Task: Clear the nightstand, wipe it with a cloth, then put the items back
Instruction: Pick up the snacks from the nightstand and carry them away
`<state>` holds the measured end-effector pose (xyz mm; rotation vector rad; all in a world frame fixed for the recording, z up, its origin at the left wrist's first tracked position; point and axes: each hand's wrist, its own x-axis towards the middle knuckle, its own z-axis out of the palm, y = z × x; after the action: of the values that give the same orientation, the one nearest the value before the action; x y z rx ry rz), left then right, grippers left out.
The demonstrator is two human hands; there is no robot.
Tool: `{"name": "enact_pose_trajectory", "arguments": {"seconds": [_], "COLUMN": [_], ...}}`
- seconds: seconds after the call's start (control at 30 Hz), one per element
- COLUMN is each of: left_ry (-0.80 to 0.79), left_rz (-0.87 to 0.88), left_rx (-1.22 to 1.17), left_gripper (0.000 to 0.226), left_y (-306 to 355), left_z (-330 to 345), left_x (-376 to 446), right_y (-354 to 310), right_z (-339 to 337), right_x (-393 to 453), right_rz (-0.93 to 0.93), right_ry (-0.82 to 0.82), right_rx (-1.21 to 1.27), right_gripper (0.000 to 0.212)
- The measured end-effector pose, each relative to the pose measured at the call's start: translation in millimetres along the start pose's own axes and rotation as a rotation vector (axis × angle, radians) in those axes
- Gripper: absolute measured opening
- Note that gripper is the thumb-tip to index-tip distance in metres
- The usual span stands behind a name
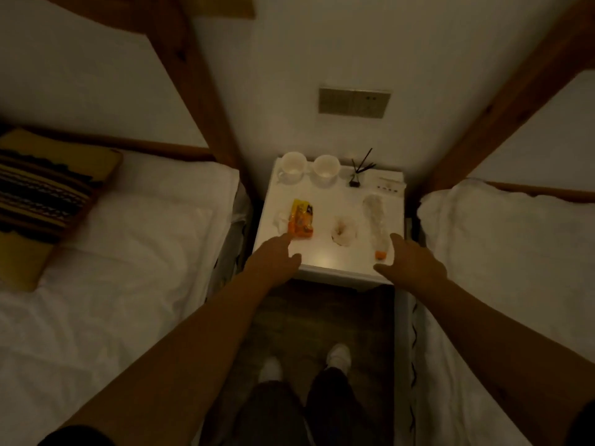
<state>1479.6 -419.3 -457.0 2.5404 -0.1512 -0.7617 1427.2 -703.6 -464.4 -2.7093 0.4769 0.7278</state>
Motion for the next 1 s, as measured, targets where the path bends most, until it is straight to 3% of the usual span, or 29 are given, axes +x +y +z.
{"name": "enact_pose_trajectory", "arguments": {"seconds": [0.17,0.4,0.77,0.9,1.0], "left_ry": [0.018,0.079,-0.012,-0.088,-0.058], "left_rz": [-0.098,-0.279,-0.183,-0.086,-0.064], "left_rx": [-0.051,-0.068,0.048,-0.087,-0.296], "left_gripper": [0.072,0.089,0.099,0.092,0.072], "left_y": [-17.8,-37.0,-31.7,-29.4,-25.4], "left_z": [20.9,62.1,103.8,97.8,78.1], "left_x": [86.2,186.6,237.5,242.3,236.5], "right_y": [-3.3,-10.7,-6.5,-8.8,-21.4], "right_z": [23.5,77.5,97.7,91.4,79.9], "right_x": [82.9,171.5,227.2,221.3,205.9], "right_rz": [0.041,0.112,0.1,0.012,-0.09], "right_ry": [-0.023,-0.081,-0.036,-0.006,0.053], "right_rx": [0.047,0.095,0.086,0.169,0.252], "right_gripper": [0.1,0.091,0.088,0.08,0.069]}}
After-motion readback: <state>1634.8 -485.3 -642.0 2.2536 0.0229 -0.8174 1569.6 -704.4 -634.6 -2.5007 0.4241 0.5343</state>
